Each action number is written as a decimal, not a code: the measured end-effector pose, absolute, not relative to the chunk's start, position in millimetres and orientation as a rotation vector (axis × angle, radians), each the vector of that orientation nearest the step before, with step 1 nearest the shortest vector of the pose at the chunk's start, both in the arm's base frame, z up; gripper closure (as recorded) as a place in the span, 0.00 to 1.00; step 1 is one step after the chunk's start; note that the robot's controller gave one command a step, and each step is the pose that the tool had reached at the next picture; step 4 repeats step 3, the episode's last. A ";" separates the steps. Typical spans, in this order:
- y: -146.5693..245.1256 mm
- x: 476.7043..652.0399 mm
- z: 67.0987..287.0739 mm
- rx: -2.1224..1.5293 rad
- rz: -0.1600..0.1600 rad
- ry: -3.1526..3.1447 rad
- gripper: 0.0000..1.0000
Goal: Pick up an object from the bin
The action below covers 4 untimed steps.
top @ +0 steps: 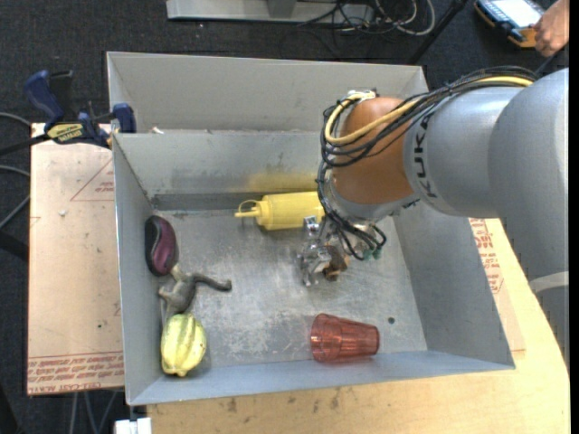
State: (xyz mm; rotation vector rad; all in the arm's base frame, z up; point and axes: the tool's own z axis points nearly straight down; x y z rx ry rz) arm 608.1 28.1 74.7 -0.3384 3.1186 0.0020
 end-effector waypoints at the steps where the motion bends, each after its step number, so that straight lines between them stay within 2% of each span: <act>1: 29.7 606.1 116.9 -0.350 0.002 3.125 1.00; 2: 18.9 606.0 185.4 -0.329 0.002 3.125 1.00; 3: 17.0 609.6 215.5 -0.338 -0.001 3.114 1.00; 4: 17.0 609.6 215.5 -0.338 -0.001 3.114 1.00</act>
Offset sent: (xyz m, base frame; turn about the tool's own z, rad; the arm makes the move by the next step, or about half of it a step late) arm -0.0028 -0.0178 0.1456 0.0146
